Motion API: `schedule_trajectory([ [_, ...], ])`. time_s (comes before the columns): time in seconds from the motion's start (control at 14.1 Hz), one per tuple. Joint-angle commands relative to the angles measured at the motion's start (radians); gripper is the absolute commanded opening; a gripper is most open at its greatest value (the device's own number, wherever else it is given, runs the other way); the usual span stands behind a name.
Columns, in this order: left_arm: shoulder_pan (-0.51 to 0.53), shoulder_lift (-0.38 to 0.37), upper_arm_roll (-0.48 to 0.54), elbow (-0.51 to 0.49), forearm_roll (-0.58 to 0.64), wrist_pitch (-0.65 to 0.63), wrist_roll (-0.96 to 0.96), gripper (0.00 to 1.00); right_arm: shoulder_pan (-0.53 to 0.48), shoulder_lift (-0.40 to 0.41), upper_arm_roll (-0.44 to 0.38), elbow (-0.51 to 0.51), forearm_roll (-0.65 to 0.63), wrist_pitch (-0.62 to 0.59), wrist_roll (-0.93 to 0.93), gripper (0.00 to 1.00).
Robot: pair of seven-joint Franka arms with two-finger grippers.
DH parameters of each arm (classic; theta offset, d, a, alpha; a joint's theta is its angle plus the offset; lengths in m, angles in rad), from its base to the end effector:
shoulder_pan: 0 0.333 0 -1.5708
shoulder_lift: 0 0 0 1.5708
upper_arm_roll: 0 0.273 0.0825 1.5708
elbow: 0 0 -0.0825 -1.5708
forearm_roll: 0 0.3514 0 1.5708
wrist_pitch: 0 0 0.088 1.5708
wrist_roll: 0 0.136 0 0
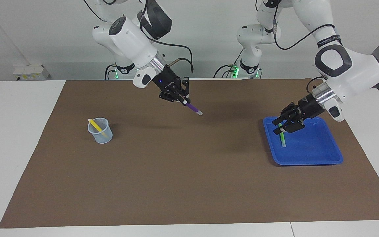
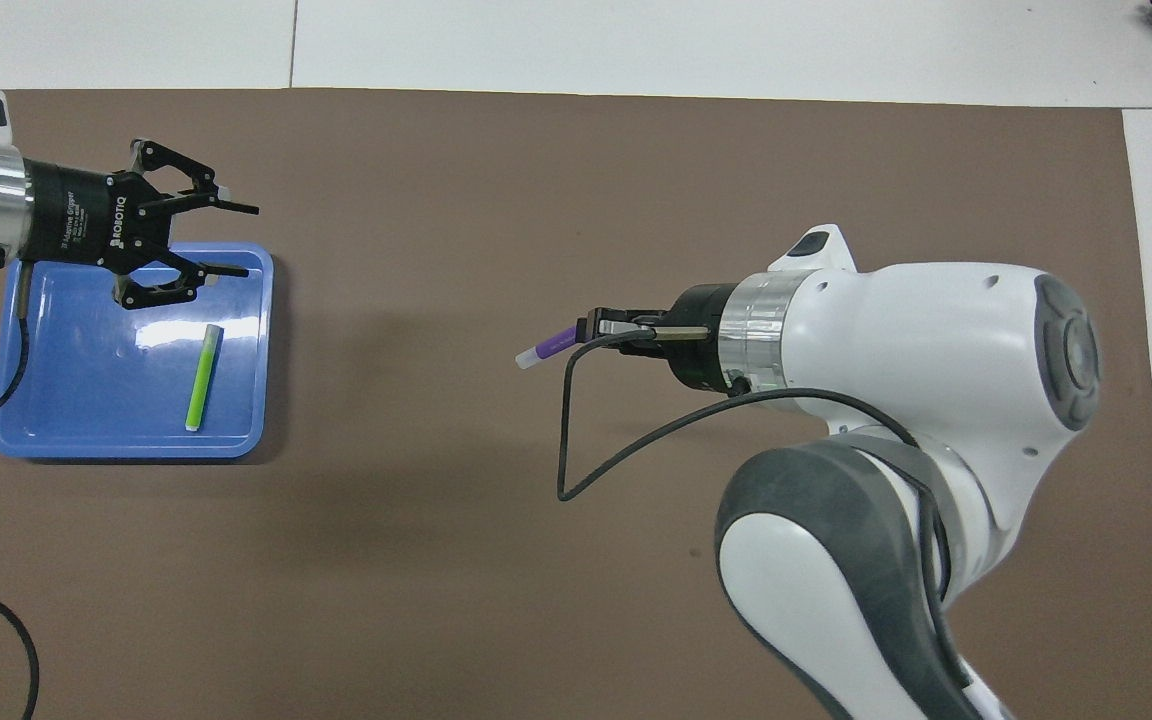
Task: Right arm passes pens to left for tray arrangement
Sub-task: 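Lift the purple pen from the cup with the right gripper, then carry the purple pen toward the left gripper while the left gripper approaches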
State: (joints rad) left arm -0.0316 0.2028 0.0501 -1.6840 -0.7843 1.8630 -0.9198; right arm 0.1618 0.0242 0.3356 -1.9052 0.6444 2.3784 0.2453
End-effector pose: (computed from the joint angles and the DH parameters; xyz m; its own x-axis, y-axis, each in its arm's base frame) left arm 0.5909 -0.0649 0.4435 0.4033 0.6995 -0.5899 0.9120 -0.2545 0.3218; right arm 0.5080 0.2952 0.4802 0.9736 -0.1729 0.1490 -0.0431 -0.7802 -0.6240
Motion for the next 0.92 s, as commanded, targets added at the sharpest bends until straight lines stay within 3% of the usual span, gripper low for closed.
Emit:
schedule_trajectory([
  [0.0, -0.001, -0.074, 0.001, -0.103, -0.076, 0.011, -0.089, 0.64, 0.068, -0.032, 0.0, -0.075, 0.055, 0.152, 0.106, 0.0],
  [0.21, -0.062, -0.137, 0.001, -0.18, -0.093, 0.057, -0.16, 0.65, 0.18, -0.008, 0.0, -0.144, 0.176, 0.42, 0.144, 0.0],
  [0.43, -0.117, -0.21, 0.001, -0.275, -0.093, 0.145, -0.203, 0.65, 0.292, 0.054, 0.0, -0.15, 0.291, 0.638, 0.144, 0.0],
  [0.71, -0.151, -0.27, 0.001, -0.327, -0.092, 0.166, -0.217, 0.66, 0.311, 0.057, 0.0, -0.149, 0.311, 0.659, 0.146, 0.0],
  [0.85, -0.183, -0.287, 0.001, -0.348, -0.092, 0.173, -0.221, 0.7, 0.311, 0.057, 0.0, -0.149, 0.311, 0.659, 0.146, 0.0],
])
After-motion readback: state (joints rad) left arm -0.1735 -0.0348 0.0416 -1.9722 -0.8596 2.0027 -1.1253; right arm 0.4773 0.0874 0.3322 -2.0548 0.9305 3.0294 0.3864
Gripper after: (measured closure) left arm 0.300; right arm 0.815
